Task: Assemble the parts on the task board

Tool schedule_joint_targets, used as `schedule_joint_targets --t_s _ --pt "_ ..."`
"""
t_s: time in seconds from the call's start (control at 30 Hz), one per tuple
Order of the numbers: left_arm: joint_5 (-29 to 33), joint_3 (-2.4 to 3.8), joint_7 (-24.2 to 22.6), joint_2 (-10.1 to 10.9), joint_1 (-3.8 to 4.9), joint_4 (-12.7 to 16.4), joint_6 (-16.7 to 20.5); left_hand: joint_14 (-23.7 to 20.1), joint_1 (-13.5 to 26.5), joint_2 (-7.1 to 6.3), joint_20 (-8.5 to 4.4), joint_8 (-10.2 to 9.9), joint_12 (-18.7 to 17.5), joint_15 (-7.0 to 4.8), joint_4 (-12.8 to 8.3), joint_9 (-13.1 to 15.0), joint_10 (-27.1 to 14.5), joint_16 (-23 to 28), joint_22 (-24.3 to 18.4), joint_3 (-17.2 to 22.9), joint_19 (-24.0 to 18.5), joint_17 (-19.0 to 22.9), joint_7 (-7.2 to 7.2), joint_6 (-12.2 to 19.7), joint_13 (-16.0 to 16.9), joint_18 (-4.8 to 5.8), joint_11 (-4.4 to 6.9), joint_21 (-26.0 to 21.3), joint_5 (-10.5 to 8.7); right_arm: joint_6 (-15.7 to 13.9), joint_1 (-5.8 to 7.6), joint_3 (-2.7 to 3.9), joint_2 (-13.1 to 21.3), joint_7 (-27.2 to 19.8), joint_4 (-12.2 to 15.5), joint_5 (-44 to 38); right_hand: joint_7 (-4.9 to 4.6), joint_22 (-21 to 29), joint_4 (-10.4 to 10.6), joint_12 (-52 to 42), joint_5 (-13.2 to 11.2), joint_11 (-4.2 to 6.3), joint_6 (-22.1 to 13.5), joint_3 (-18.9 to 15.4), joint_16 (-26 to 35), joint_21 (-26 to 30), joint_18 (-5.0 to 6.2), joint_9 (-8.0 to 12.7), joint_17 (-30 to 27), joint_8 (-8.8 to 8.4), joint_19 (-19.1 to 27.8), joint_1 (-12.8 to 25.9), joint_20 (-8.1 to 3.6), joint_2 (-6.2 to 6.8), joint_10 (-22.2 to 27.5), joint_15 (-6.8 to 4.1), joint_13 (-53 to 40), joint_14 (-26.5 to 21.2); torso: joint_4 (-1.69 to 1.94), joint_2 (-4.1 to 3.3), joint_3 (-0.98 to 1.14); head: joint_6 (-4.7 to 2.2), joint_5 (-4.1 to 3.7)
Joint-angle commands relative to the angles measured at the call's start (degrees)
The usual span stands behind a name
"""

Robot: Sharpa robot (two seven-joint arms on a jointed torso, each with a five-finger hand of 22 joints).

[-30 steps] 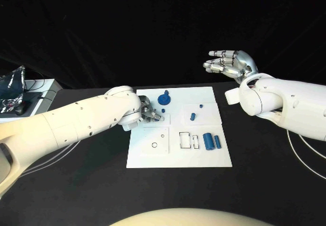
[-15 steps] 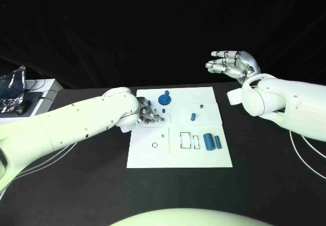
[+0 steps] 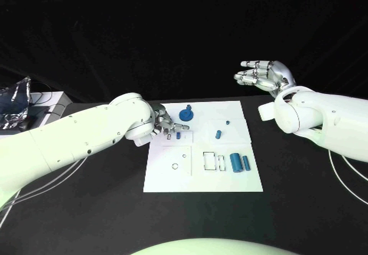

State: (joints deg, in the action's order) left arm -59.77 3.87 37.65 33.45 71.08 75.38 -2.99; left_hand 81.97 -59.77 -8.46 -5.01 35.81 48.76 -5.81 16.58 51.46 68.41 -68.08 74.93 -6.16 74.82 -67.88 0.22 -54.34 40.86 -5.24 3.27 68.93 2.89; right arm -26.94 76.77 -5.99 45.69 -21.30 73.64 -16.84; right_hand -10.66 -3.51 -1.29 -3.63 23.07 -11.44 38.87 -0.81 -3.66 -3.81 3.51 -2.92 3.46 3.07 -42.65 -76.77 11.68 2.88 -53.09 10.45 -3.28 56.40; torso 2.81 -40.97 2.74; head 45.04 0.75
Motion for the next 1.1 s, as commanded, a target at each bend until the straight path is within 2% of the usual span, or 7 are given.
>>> schedule_joint_targets --t_s 0.03,0.13,0.17,0.4,0.8,0.97,1.1 --pt "1.63 1.53 -0.48 1.4 0.02 0.76 1.77 -1.82 -3.54 3.66 0.29 -1.99 -0.63 0.79 -0.96 -1.14 -1.91 2.92 -1.24 1.48 -2.6 2.56 1.18 2.44 0.0 0.35 -1.09 -3.05 0.01 0.6 -0.05 -0.02 -0.11 -0.56 -0.57 -0.51 -3.41 0.04 -0.46 0.29 0.22 -0.09 -0.11 0.02 0.25 0.1 0.24 0.05 -0.07 -0.32 0.06 0.2 -0.12 0.33 -0.01 -0.04 0.06 0.09 0.04 0.07 0.06 -0.48 0.27" --pt "2.15 2.94 -0.66 2.59 0.03 0.94 1.81 -2.94 -7.13 5.5 0.93 -3.75 -0.37 1.47 -2.46 -3.24 -3.21 4.74 -2.4 5.92 -4.06 4.38 2.18 2.77 0.12 0.08 -1.83 -5.06 0.07 0.56 -0.05 -0.02 -0.14 -0.6 -0.87 -0.49 -3.4 0.03 -0.55 0.3 0.22 -0.08 -0.01 0.05 0.27 0.09 0.24 0.05 -0.08 -0.32 -0.08 0.16 -0.13 0.32 -0.08 -0.05 0.06 0.13 0.09 0.05 0.11 -0.9 0.35" --pt "2.27 3.46 -0.72 2.96 0.04 0.84 1.73 -2.97 -5.96 3.13 1.41 -4.18 0.51 1.79 -1.53 -5.33 -3.59 4.57 -2.57 11.35 -3.97 5.07 2.16 1.59 0.09 -0.24 -1.72 -5.54 0.02 0.55 -0.05 -0.03 -0.15 -0.6 -0.95 -0.48 -3.4 0.03 -0.55 0.3 0.22 -0.08 -0.01 0.05 0.27 0.09 0.24 0.05 -0.08 -0.32 -0.08 0.16 -0.13 0.32 -0.08 -0.05 0.06 0.13 0.1 0.11 0.06 -1.06 0.34" --pt "2.51 5.59 -1.0 3.17 0.12 -2.07 0.32 -4.12 -5.1 0.13 1.98 -4.85 1.36 2.2 -0.42 -7.64 -5.0 5.28 -3.15 13.26 -4.64 7.29 3.27 3.99 -0.38 -0.66 -2.7 -6.96 0.01 0.66 -0.05 -0.03 -0.26 -0.56 -1.23 -0.45 -3.44 0.04 -0.6 0.29 0.3 -0.08 0.04 0.1 0.26 0.1 0.22 0.05 -0.07 -0.32 -0.11 0.25 -0.14 0.25 -0.2 -0.08 0.06 0.28 -0.01 -0.13 0.04 -2.29 0.16" --pt "0.38 6.15 -3.3 -0.28 0.65 -9.57 0.18 -4.37 -1.34 3.67 2.32 -6.44 2.12 2.5 -0.12 -13.67 -5.2 4.88 -2.89 -1.37 -4.35 9.09 3.92 4.48 -1.59 -0.96 -3.1 -7.45 -0.06 0.57 -0.03 -0.03 0.4 -0.46 -0.22 0.44 -3.44 0.03 -0.71 0.29 0.37 -0.08 0.06 0.16 0.26 0.1 0.22 0.05 -0.07 -0.32 -0.18 0.24 -0.16 0.09 -0.29 -0.08 0.06 0.3 0.03 -1.09 0.01 -3.77 0.58" --pt "-0.35 6.11 -4.06 -2.56 0.77 -12.75 -1.46 -4.47 -3.4 4.45 2.45 -5.45 2.41 2.51 -0.3 -14.2 -5.36 4.64 -2.71 -0.87 -4.35 9.45 3.84 4.55 -1.85 -1.0 -3.08 -7.53 -0.01 0.48 0.07 -0.02 0.61 -0.45 0.19 0.6 -3.48 0.04 -0.77 0.28 0.47 -0.09 0.02 0.16 0.26 0.11 0.2 0.05 -0.07 -0.32 -0.13 0.37 -0.16 0.07 -0.28 -0.08 0.05 0.29 0.07 -1.69 -0.03 -4.38 0.97" --pt "-0.57 5.81 -4.44 -4.0 0.78 -14.94 -1.87 -4.62 -3.73 3.32 2.51 -3.88 2.79 2.5 -0.11 -14.45 -5.56 4.26 -2.49 3.29 -4.35 9.8 3.73 4.92 -2.14 -1.04 -3.03 -7.6 0.03 0.42 0.23 0.0 0.72 -0.48 0.46 0.6 -3.49 0.04 -0.8 0.29 0.6 -0.1 0.08 0.17 0.27 0.11 0.2 0.05 -0.07 -0.32 -0.15 0.37 -0.16 0.09 -0.27 -0.07 0.05 0.28 -0.05 -2.26 -0.05 -4.75 0.91"
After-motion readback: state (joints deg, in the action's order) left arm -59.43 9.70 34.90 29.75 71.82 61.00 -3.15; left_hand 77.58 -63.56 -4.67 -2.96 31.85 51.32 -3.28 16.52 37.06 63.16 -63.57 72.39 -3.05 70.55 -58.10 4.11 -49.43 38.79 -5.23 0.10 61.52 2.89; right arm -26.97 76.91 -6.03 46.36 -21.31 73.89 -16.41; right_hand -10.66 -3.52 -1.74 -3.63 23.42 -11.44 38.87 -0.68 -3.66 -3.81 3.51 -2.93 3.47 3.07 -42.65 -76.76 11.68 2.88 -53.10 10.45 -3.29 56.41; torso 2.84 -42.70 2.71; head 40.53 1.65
